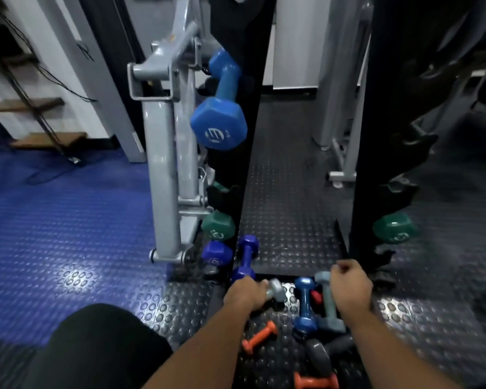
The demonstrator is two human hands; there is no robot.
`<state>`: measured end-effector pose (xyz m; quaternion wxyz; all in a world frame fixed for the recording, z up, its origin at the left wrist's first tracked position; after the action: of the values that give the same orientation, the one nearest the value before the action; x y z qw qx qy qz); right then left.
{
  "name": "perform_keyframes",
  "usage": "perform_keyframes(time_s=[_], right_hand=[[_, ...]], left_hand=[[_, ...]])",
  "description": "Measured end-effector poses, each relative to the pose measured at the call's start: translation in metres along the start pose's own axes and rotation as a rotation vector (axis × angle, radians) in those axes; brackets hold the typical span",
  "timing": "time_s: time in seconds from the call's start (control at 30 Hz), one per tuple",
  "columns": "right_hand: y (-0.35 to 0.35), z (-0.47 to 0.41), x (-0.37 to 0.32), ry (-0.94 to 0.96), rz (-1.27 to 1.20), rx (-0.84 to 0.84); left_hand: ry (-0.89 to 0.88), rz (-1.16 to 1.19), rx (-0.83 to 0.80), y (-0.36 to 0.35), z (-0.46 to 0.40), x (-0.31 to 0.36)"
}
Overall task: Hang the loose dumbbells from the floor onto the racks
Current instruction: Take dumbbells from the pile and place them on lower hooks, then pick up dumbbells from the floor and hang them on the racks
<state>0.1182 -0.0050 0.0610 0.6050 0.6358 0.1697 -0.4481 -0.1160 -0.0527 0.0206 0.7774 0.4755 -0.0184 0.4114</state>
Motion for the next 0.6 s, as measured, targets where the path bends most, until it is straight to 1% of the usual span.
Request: perform_keyframes(time_s=[0.13,0.3,0.37,0.43,0.5,0.53,0.6], right_hand=[[-0.032,-0.006,0.010,0.102,0.123,-0.079],[-0.074,-0.024,0.017,0.257,0.251,-0.161],[-0.091,-0.031,0.022,0.289,0.286,-0.227],[-0.106,-0.040,0.027,0.267,0.344,-0.288],[-0.118,-0.050,0.031,0.267,0.362,-0.311],[-0.125,-0.055,0.034,0.277,0.353,-0.314],[-0.139,-0.063,0.040,0.286,0.321,-0.319]], left_hand=[[0.003,-0.054,-0.002,-0.015,-0.039,-0.017],[0.000,-0.063,-0.034,-0.022,-0.068,-0.015],[0.045,-0.010,-0.036,-0.031,-0.087,-0.017],[0.093,0.036,-0.026,-0.039,-0.104,-0.018],[0.166,0.111,-0.031,-0.046,-0.118,-0.017],[0.203,0.167,-0.043,-0.050,-0.125,-0.016],[0.281,0.359,-0.025,-0.059,-0.149,-0.019]])
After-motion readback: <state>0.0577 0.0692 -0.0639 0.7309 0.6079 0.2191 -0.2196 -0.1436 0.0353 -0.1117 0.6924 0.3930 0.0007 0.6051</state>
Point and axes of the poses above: each hand's wrist, its own z-axis away from the middle knuckle, its own y-axis out of the back of the hand, x = y × z, the point moved 2 cm from there along -z, towards the middle knuckle, and after that the axes turned 4 degrees about z, right-handed, at the moved point
